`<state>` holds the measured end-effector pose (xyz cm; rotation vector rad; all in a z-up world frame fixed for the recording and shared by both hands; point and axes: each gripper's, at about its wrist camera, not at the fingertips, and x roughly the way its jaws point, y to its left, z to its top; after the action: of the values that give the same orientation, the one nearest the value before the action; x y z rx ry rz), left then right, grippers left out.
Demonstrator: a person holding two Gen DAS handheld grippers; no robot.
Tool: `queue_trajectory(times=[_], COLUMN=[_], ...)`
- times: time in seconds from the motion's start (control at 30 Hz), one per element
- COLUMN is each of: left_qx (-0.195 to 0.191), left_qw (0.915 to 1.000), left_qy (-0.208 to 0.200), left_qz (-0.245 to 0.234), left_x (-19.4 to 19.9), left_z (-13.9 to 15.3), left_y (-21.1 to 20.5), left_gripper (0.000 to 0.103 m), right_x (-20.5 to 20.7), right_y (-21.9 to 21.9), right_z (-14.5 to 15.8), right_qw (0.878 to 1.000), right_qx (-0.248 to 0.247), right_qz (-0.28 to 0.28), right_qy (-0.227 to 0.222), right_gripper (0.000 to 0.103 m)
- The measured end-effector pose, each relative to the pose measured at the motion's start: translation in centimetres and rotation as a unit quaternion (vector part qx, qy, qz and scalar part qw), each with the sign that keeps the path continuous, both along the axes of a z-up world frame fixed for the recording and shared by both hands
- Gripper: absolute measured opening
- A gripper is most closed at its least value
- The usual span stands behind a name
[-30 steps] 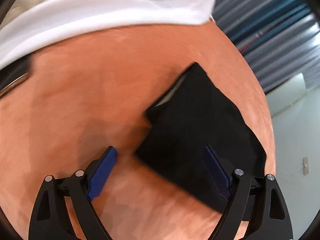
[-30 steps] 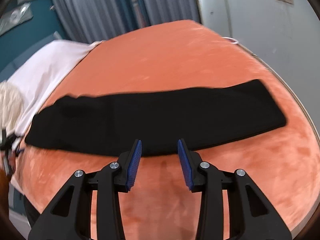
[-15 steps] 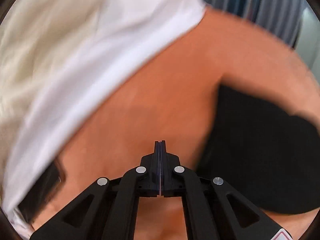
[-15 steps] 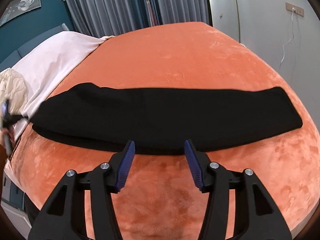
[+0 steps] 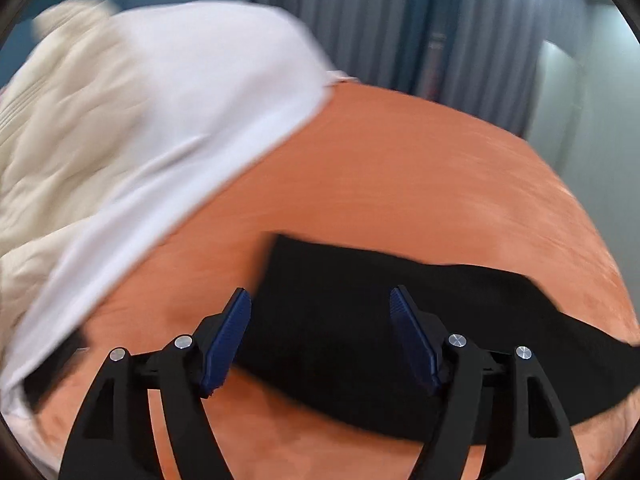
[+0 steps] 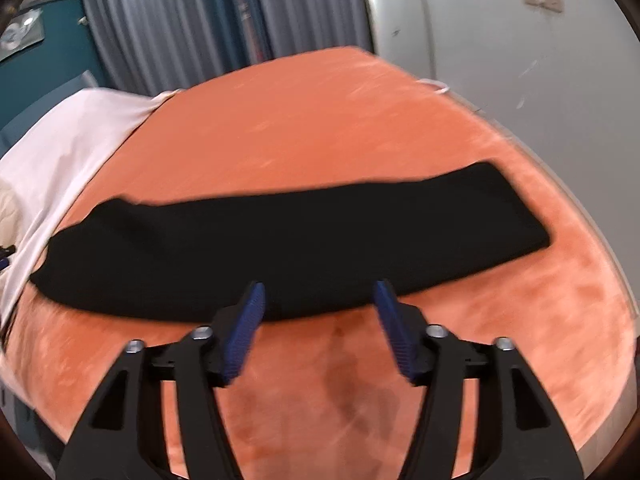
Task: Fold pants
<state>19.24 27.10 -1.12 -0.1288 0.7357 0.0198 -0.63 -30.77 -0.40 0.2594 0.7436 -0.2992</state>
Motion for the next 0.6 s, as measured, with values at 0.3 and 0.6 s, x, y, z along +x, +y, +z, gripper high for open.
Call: queue_trajectory(times=[0.3,0.6], left_qx=[0.028,0.053], left_qw=[0.9949,0.9940], left_qy=[0.041,0.086], left_qz=[-0.088,-0.042], left_x=[4.0,8.2], left_z=[-3.9,-7.2], left_y=[-16.6,-19.2], left_gripper=[0.075,0.075], right_x=[4.3,10.2], right_y=[-16.6,-19.3], right_z=[-0.7,-4.3], right_qw=[0.997,0.997], right_qx=[-0.018,-0.037], right_qz=[-0.060,0.015], right_qy=[0.035,0.070], right_gripper=[0.072,0.007])
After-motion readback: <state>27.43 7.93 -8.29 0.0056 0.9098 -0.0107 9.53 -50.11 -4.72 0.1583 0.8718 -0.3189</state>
